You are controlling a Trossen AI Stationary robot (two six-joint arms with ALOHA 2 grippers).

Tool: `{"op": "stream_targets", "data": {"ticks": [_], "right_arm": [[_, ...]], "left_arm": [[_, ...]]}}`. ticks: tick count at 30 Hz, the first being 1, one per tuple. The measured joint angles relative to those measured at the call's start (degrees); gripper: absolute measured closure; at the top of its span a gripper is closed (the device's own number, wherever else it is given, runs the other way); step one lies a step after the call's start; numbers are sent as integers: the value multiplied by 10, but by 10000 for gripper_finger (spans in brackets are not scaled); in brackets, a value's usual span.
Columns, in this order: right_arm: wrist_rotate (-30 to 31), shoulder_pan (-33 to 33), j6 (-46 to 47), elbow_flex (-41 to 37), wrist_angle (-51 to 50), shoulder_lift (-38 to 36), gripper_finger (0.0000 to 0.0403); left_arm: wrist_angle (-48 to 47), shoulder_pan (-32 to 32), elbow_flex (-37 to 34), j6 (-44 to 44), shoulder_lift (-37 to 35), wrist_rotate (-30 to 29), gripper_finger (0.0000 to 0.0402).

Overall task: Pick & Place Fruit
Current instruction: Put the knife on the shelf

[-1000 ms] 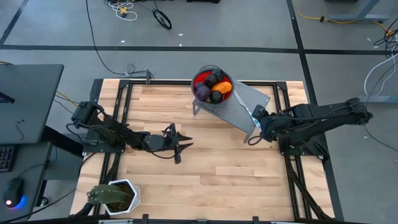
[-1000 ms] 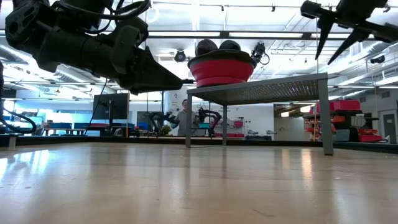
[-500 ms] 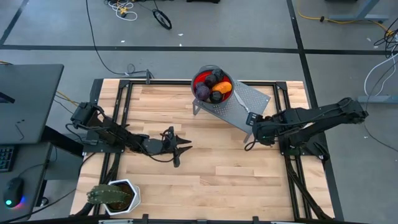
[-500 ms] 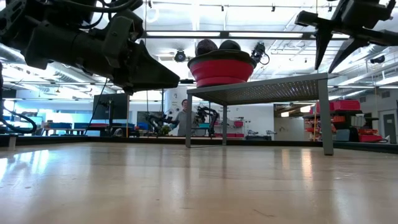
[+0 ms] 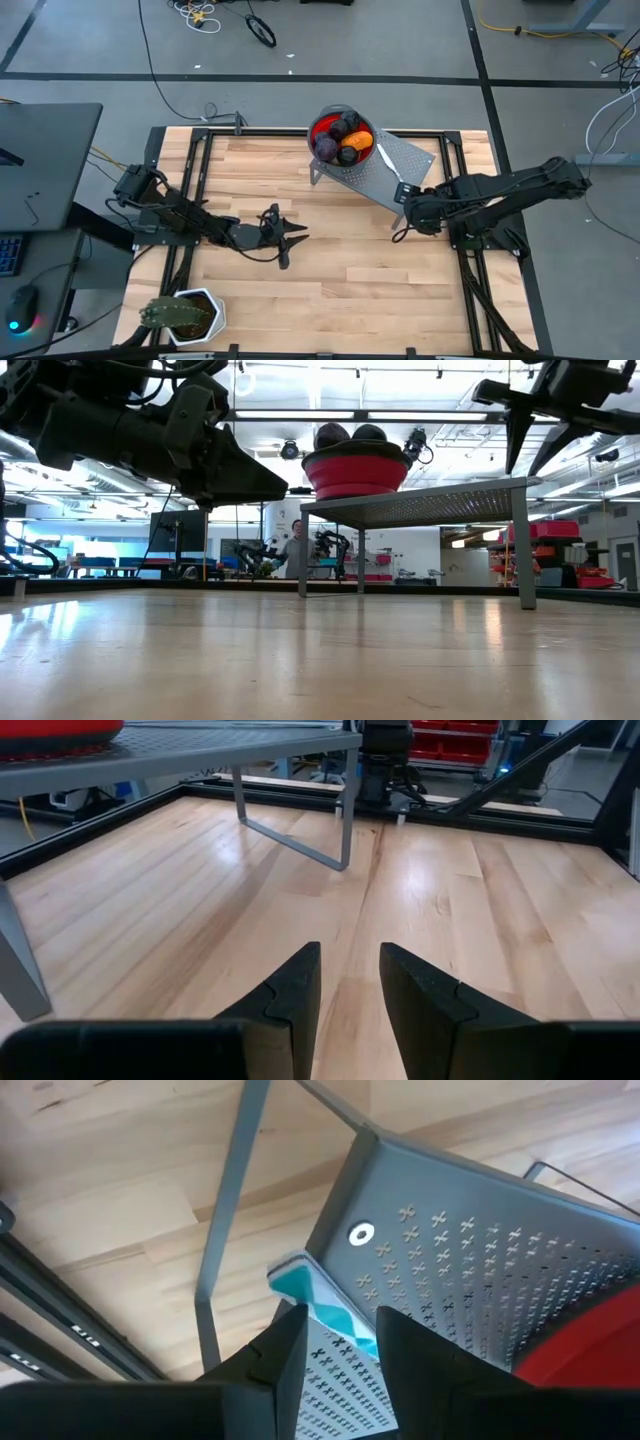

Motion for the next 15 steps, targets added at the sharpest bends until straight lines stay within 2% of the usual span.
{"op": "stream_targets", "data": {"ticks": [15], "right_arm": [[0,0,0,0,53,17,271]], "left_arm": [[-3,0,0,2,0,0,288]]}}
